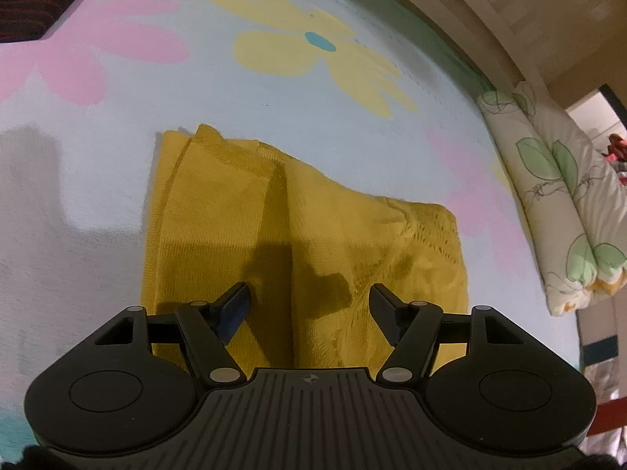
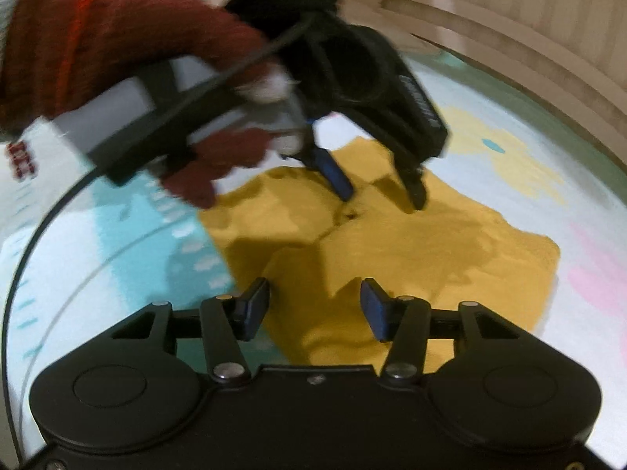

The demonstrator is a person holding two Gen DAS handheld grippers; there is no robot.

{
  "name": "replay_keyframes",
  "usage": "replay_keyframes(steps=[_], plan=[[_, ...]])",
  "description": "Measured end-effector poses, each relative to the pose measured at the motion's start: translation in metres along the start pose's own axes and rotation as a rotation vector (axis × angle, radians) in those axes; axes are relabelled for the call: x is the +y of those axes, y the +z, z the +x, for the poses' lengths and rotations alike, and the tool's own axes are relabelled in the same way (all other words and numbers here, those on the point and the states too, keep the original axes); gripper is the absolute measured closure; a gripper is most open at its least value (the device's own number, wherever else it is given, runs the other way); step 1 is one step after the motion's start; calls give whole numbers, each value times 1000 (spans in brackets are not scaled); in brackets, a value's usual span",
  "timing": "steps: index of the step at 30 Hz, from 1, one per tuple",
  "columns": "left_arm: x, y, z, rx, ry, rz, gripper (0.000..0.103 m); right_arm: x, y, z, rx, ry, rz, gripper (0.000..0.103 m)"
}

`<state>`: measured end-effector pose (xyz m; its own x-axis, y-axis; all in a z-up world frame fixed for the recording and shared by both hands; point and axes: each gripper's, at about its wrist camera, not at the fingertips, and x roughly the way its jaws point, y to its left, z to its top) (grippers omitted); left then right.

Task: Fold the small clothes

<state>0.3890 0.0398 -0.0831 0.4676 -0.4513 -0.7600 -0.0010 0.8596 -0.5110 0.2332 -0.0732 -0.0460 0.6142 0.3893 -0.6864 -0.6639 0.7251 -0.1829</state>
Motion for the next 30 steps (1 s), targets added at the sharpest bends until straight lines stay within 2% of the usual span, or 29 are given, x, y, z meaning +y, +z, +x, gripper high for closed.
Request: replay_keyframes(steps=[3,4,6,9,10,12,16,21,23,24,25,26,27,30], plan=[[-2,0,1,2,0,5,37,11,-1,3,4,-25,-60,45],[-1,1,1,3,0,8,37,9,0,5,5,-23,-50,45],[-1,1,1,4,0,8,37,-3,1,4,5,16,28,54],[0,2,1,2,-6,-3,37,-22,2,2,9,35,117,71],[0,2,2,1,-9,-9,37,-25,3,1,1,33,134,91],[0,3,3,-3,-13,-16,36,-31,3,-6,-30,23,175,92],[-2,3,8,-13,-41,-47,25,-34,7,-20,-76,8,205,92],[-10,4,15,-26,-71,-57,25,-42,6,-30,-105,7,251,92],[-14,4,18,-27,-84,-59,28,-43,6,-30,-105,3,255,92],[-16,3,20,-26,-88,-66,36,-43,4,-32,-106,2,256,92],[-17,4,22,-20,-86,-73,54,-45,3,-31,-105,8,260,92],[-18,4,25,-11,-81,-73,63,-45,2,-31,-102,13,264,92],[-19,3,26,-8,-78,-69,87,-46,0,-31,-99,13,264,92],[-21,0,23,-56,-67,-30,90,-47,-2,-25,-93,20,261,92]])
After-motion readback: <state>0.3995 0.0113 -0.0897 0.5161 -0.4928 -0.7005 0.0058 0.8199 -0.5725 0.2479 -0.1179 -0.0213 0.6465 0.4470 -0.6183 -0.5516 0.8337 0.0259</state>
